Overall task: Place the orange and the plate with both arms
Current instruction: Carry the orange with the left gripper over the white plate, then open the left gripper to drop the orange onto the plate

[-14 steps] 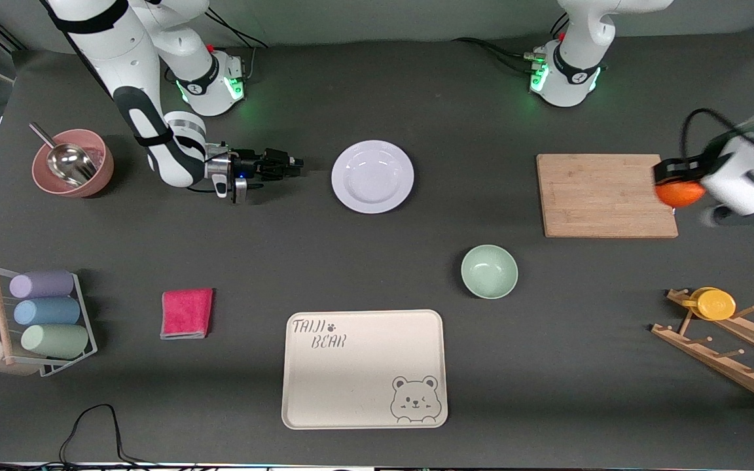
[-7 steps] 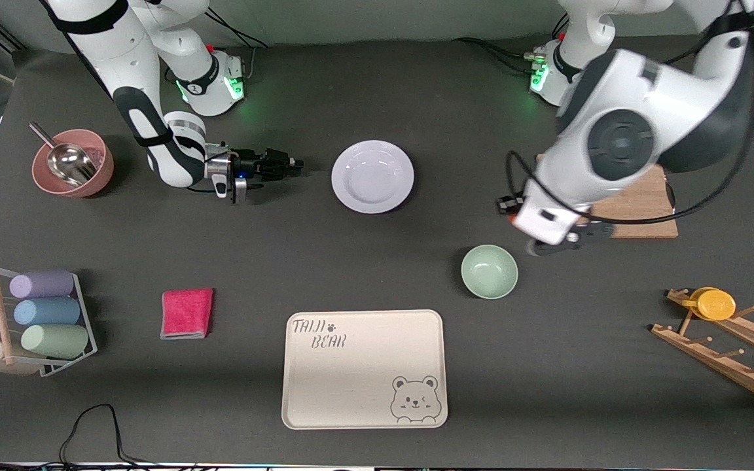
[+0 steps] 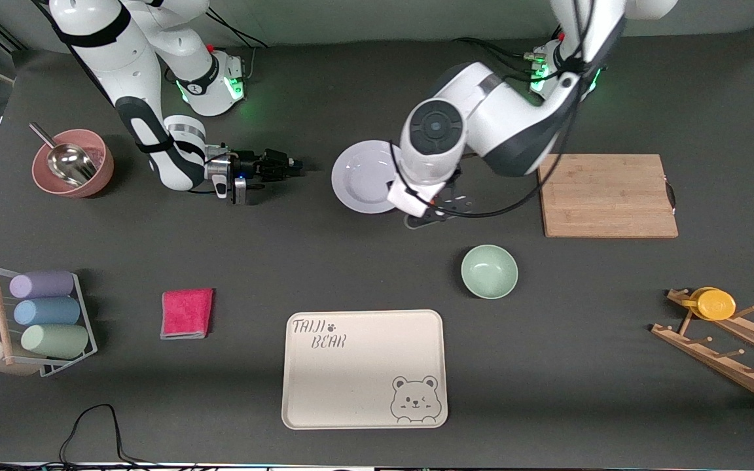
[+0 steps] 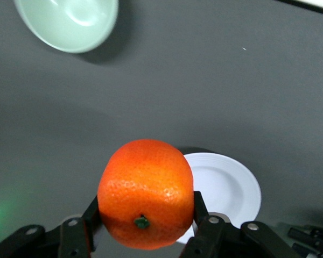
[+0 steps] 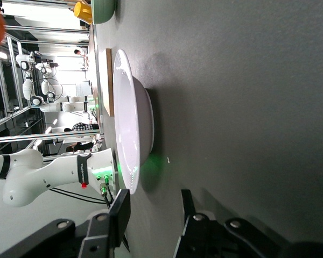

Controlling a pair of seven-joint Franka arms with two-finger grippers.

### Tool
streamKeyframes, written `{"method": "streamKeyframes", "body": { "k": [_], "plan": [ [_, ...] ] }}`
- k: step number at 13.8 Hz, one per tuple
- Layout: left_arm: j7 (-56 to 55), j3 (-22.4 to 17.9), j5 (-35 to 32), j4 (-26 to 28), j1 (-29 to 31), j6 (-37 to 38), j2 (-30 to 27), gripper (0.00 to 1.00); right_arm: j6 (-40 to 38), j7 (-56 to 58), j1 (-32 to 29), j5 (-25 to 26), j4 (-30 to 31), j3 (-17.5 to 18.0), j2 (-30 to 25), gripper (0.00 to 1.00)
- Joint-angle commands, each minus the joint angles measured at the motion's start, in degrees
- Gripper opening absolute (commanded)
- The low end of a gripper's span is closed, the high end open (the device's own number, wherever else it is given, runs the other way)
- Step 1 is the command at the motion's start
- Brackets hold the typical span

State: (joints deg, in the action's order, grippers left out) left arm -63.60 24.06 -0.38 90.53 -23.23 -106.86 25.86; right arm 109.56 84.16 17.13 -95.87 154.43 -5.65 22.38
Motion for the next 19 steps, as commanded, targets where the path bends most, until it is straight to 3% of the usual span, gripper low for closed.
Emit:
{"method": "streamKeyframes", "body": {
  "k": [1, 3, 8, 14, 15, 16, 19],
  "plan": [
    [-4.59, -0.68, -0.23, 7.0, -3.83, -12.26, 1.82, 0.0, -0.84, 2.15, -0.07, -1.78, -0.71, -0.06, 1.7, 0.45],
    [-6.53, -0.77, -0.41, 9.05, -6.11, -17.31, 4.28, 0.0, -0.84, 2.15, -0.07, -1.78, -0.71, -0.06, 1.7, 0.45],
    [-12.24, -0.77, -4.62, 9.84, -11.04, -21.8, 9.73, 0.0, -0.84, 2.15, -0.07, -1.87, -0.71, -0.06, 1.7, 0.45],
    [-13.65, -0.86, -4.72, 13.36, -12.19, -27.52, 10.18, 0.0, -0.83, 2.15, -0.07, -2.3, -0.98, 0.02, 2.14, 0.45],
    [-15.65, -0.86, -4.72, 13.36, -12.19, -27.61, 10.18, 0.04, -0.75, 2.24, 0.1, -4.05, -0.89, 0.2, 2.14, 0.45],
    [-17.5, -0.86, -4.72, 13.36, -12.19, -27.52, 10.18, 0.99, -0.75, 2.24, 0.27, -4.67, -0.97, 0.46, 2.14, 0.45],
    [-17.7, -0.86, -4.72, 13.27, -11.92, -26.56, 9.65, 1.0, -0.75, 2.24, 0.45, -5.64, -1.06, 0.64, 2.49, 0.45]
  ]
}}
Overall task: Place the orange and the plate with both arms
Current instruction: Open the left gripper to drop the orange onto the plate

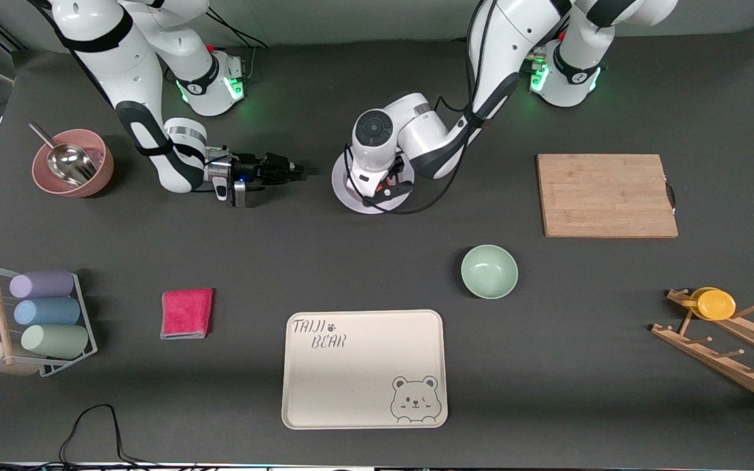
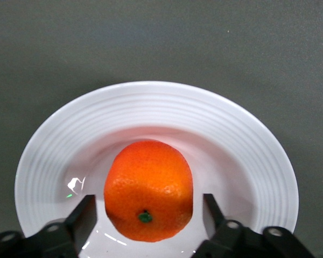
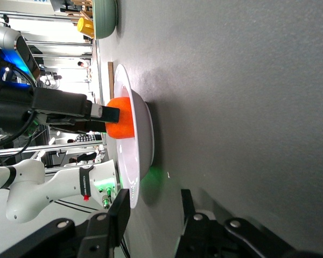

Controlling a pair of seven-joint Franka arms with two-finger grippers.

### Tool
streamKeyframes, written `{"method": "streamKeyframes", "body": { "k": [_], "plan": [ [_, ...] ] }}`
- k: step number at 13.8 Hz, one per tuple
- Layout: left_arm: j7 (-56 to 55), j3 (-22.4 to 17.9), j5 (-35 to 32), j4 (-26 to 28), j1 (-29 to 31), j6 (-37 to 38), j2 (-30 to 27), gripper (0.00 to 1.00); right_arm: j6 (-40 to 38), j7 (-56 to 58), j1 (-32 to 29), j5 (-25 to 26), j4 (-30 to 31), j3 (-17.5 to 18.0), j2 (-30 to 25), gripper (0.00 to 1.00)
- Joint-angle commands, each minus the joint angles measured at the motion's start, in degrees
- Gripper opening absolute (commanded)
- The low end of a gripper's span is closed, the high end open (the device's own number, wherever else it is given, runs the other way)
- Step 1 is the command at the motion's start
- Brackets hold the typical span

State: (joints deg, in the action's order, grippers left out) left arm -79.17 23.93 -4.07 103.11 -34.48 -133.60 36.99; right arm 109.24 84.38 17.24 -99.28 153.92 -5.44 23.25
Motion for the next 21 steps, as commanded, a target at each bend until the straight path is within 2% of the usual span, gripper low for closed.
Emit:
{"method": "streamKeyframes", "body": {
  "k": [1, 3, 4, 7, 10, 15, 19, 20, 21],
  "plan": [
    [-1.69, -0.73, -1.03, 0.69, -0.24, 1.05, -1.92, 1.0, -0.43, 2.02, 0.33, -2.84, -0.55, 0.61, 1.62, 0.45],
    [0.67, -1.86, -1.03, 0.07, 0.81, 6.48, -5.33, 1.0, -0.43, 2.02, 0.42, -5.03, -0.99, 2.27, 1.71, 0.45],
    [5.47, -3.09, -0.94, 0.16, 2.65, 10.07, -8.22, 1.0, -0.43, 2.02, 0.77, -6.35, -1.08, 2.97, 1.71, 0.45],
    [17.09, -3.8, 1.25, 0.25, 11.87, 18.96, -15.61, 1.0, -0.25, 2.02, 2.09, -9.08, -1.95, 3.86, 2.32, 0.45],
    [31.22, -14.41, 1.34, 0.25, 12.42, 26.78, -21.68, 1.0, 0.1, 2.02, 5.24, -14.16, -3.01, 4.56, 2.59, 0.45],
    [53.46, -28.03, 1.69, 0.6, 12.77, 34.97, -27.66, 1.0, 0.36, 2.11, 10.96, -20.59, -5.91, 4.65, 4.78, 0.45],
    [69.46, -39.11, 3.36, 0.07, 12.77, 38.58, -31.18, 1.0, 0.45, 2.11, 11.32, -21.3, -6.44, 4.65, 5.22, 0.45],
    [73.33, -41.22, 3.19, -0.36, 13.21, 39.37, -31.62, 1.0, 0.36, 2.11, 11.32, -21.3, -6.44, 4.65, 5.31, 0.43],
    [77.03, -41.94, 3.1, -1.33, 15.47, 41.21, -31.72, 1.0, 0.36, 2.11, 11.32, -21.3, -6.44, 4.65, 5.31, 0.34]
  ]
}}
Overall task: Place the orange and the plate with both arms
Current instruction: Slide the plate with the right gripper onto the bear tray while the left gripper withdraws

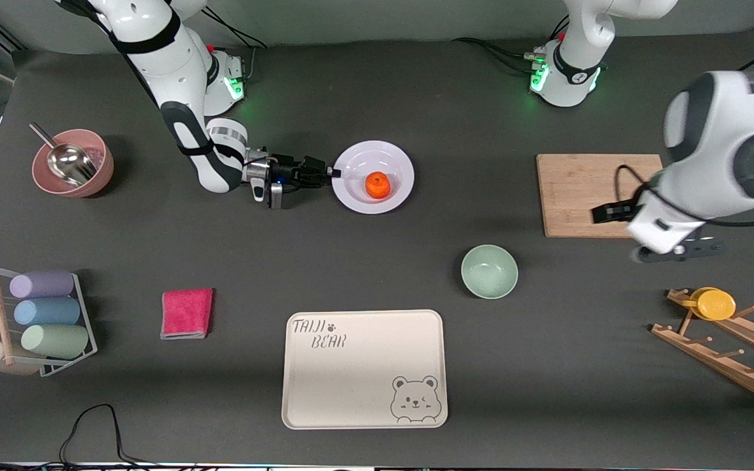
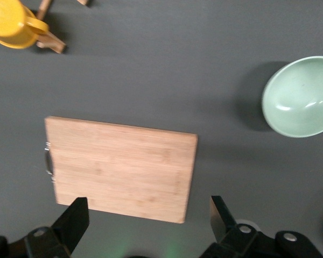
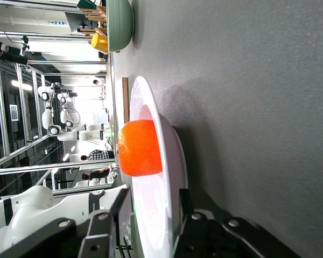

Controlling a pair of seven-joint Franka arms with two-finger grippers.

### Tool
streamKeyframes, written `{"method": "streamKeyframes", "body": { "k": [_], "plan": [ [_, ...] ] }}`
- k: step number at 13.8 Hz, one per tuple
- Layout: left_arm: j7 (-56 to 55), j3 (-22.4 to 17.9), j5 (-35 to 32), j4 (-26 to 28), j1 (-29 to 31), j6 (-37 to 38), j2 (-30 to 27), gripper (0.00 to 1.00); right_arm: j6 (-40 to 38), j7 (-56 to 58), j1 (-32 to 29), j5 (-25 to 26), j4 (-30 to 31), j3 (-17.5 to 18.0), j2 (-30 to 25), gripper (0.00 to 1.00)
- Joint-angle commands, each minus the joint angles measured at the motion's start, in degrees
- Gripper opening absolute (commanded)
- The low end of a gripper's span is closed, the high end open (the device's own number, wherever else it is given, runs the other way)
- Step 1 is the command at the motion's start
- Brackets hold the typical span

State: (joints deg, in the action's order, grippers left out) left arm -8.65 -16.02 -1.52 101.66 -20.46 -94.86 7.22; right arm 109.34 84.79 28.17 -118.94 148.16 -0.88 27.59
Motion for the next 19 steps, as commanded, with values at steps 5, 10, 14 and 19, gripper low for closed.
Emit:
{"method": "streamKeyframes", "body": {
  "k": [5, 10, 14, 19],
  "plan": [
    [10.06, 5.28, -3.66, -5.86, 11.74, 5.65, -0.45, 1.0, 0.17, 1.52, 0.3, -1.64, -1.47, 0.09, 0.89, 0.02],
    [10.05, 10.84, -3.49, -5.77, 16.06, 7.41, 1.39, 1.0, -0.09, -1.89, -3.29, 0.98, -2.0, 0.01, -5.86, 0.0],
    [10.06, 10.92, -3.41, -5.68, 15.97, 7.41, 3.41, 1.0, -0.01, -13.48, -8.04, 11.09, -2.0, 0.01, -14.91, 0.0],
    [10.14, 10.92, -3.32, -5.77, 15.97, 8.56, 4.9, 1.0, -0.01, -19.3, -9.19, 12.86, -9.97, -0.43, -12.23, 0.0]
  ]
}}
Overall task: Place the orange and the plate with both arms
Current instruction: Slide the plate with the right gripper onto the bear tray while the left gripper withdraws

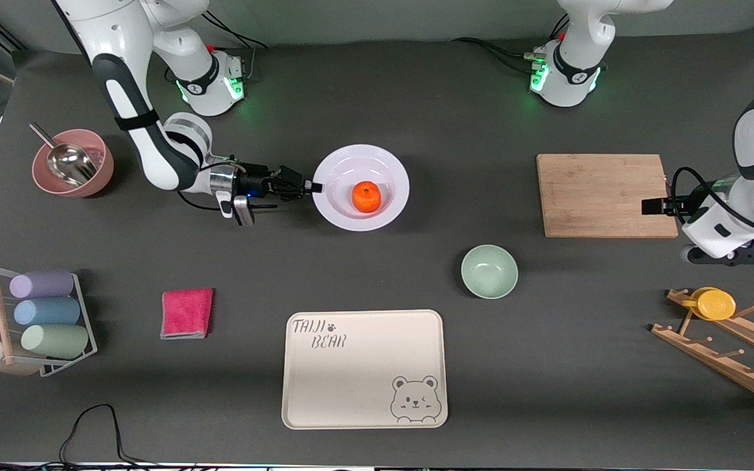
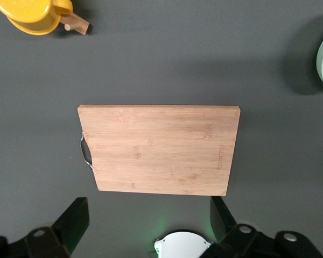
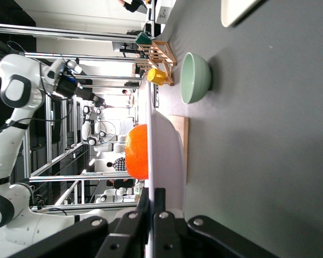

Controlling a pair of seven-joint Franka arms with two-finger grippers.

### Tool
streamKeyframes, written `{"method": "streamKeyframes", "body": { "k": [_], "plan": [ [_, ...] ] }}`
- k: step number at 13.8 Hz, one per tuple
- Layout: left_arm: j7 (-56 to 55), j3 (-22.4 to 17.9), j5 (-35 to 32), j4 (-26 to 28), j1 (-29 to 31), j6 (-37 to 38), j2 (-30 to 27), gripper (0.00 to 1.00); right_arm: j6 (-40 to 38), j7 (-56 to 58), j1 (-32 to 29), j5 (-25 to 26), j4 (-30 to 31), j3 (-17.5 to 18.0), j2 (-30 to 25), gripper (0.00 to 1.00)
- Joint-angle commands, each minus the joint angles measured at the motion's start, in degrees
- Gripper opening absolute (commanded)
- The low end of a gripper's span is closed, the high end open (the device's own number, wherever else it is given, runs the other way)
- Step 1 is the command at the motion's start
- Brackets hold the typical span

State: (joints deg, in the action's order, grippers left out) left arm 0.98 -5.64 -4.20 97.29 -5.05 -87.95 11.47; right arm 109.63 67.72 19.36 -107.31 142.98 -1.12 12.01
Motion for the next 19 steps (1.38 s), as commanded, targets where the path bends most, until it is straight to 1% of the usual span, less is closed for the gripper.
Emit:
{"method": "streamKeyframes", "body": {
  "k": [1, 3, 4, 5, 6, 9, 11, 14, 15, 16, 19],
  "plan": [
    [0.52, 0.55, -0.55, -1.4, 0.57, 1.64, 0.83, 1.0, -0.29, -2.24, -1.16, 1.32, -9.17, -0.29, 7.29, 0.0],
    [0.52, 0.55, -0.46, -1.4, 0.57, 1.38, 1.19, 1.0, -0.38, -2.68, -1.51, 1.32, -17.78, -0.55, 14.41, 0.0],
    [0.52, 0.55, -0.46, -1.49, 0.66, 1.29, 1.54, 1.0, -0.38, -4.86, -1.86, 1.66, -22.44, -1.16, 17.67, 0.0],
    [0.52, 0.46, -0.37, -1.49, 0.66, 1.29, 1.54, 1.0, -0.38, -7.32, -1.87, 3.15, -27.36, -1.87, 20.83, 0.0],
    [0.52, 0.46, -0.37, -1.49, 0.83, 1.29, 1.54, 1.0, -0.47, -9.95, -2.13, 4.9, -32.98, -2.39, 24.26, 0.0],
    [0.52, 0.46, -0.28, -1.49, 1.27, 1.29, 1.63, 1.0, -0.73, -19.43, -2.31, 6.15, -49.94, -5.11, 33.49, 0.0],
    [0.95, 0.46, -0.28, -1.49, 1.27, 1.38, 1.71, 1.0, -0.73, -23.93, -2.22, 8.86, -62.06, -6.79, 39.73, 0.0],
    [1.04, 0.46, -0.28, -1.49, 1.36, 1.38, 1.89, 1.0, -0.64, -28.86, -3.0, 8.44, -75.97, -8.81, 48.7, 0.0],
    [1.39, 0.46, -0.2, -1.49, 1.36, 1.29, 1.89, 1.0, -0.55, -28.96, -3.53, 8.35, -78.27, -8.82, 50.64, 0.0],
    [1.48, 0.46, -0.19, -1.58, 1.36, 1.38, 1.89, 1.0, -0.29, -28.87, -3.62, 8.35, -79.08, -8.73, 51.88, 0.0],
    [1.48, 0.46, -0.19, -1.49, 1.45, 1.47, 1.89, 1.0, -0.03, -28.26, -3.71, 8.35, -79.17, -8.82, 54.17, 0.0]
  ]
}}
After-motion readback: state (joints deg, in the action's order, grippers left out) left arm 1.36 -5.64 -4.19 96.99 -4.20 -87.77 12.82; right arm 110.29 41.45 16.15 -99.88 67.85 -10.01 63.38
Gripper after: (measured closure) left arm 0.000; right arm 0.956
